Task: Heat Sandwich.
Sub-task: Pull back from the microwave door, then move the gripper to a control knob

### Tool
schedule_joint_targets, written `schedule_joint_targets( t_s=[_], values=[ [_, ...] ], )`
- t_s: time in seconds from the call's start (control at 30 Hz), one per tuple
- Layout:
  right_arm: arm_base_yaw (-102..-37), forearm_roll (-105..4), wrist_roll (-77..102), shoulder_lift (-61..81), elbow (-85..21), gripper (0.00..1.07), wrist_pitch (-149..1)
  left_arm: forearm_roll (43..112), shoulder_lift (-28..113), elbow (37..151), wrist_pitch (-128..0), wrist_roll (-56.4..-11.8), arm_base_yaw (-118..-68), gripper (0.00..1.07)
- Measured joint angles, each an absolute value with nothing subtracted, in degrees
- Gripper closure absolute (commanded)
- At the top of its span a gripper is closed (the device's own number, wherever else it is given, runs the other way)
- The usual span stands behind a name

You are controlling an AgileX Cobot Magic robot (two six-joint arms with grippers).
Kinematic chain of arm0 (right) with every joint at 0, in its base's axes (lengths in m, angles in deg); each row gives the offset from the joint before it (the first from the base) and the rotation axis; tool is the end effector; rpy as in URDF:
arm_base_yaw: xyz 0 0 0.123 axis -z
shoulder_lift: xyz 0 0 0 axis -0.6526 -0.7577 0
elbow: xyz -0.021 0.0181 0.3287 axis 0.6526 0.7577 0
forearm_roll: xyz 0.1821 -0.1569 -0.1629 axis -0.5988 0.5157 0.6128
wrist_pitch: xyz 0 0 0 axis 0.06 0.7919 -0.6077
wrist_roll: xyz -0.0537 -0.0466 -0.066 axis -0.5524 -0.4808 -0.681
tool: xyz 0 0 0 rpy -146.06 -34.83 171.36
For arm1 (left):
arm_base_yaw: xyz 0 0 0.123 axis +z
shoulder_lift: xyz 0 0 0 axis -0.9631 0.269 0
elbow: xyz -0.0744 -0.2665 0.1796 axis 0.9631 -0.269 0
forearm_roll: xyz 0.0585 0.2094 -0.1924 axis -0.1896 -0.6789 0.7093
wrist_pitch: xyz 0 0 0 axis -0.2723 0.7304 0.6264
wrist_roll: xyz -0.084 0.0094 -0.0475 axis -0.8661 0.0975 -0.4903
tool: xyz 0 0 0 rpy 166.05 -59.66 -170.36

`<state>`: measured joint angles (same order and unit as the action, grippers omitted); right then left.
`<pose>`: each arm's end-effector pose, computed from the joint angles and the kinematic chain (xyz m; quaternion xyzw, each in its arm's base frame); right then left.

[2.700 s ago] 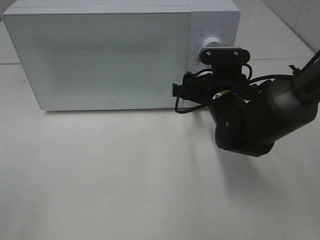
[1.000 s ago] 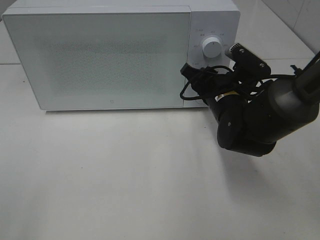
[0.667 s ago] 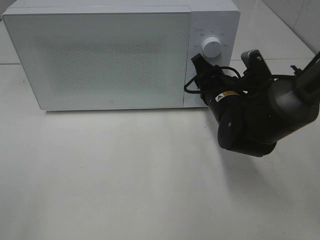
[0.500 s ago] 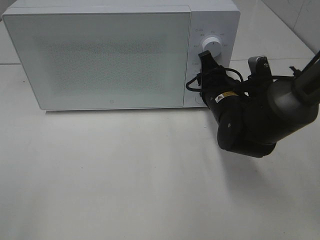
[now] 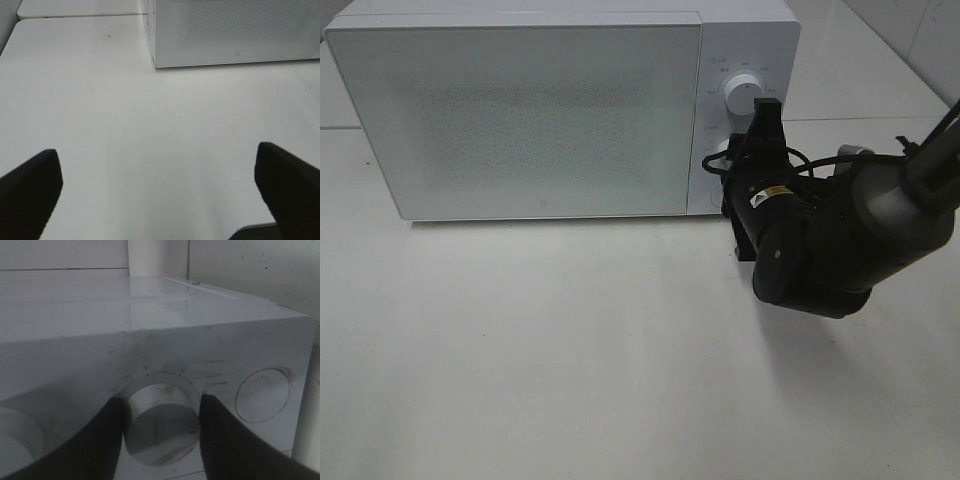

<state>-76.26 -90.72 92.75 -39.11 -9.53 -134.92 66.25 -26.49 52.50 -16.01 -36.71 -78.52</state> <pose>0.3521 0.1816 0.1221 0.5356 0.5292 0.4625 0.4681 -0.0105 -0.0045 0.2950 0.0402 0.8454 -0.0446 0.5308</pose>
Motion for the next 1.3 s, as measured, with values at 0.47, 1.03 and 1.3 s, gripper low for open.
schedule_joint_targets(
  t_s=[0.47, 1.03, 1.3],
  values=[
    [-76.3, -90.8, 97.4, -39.1, -9.5, 0.97, -135.0, 66.2, -26.5, 52.5, -16.0, -36.7, -78.5, 0.05],
    [-76.3, -90.8, 97.4, -39.2, -9.5, 0.65, -135.2, 66.2, -26.5, 52.5, -16.0, -36.7, -78.5, 0.05],
    [-76.7, -90.5, 96.8, -39.4, -9.5, 0.35, -137.2, 66.2, -26.5, 52.5, -16.0, -36.7, -78.5, 0.05]
  ],
)
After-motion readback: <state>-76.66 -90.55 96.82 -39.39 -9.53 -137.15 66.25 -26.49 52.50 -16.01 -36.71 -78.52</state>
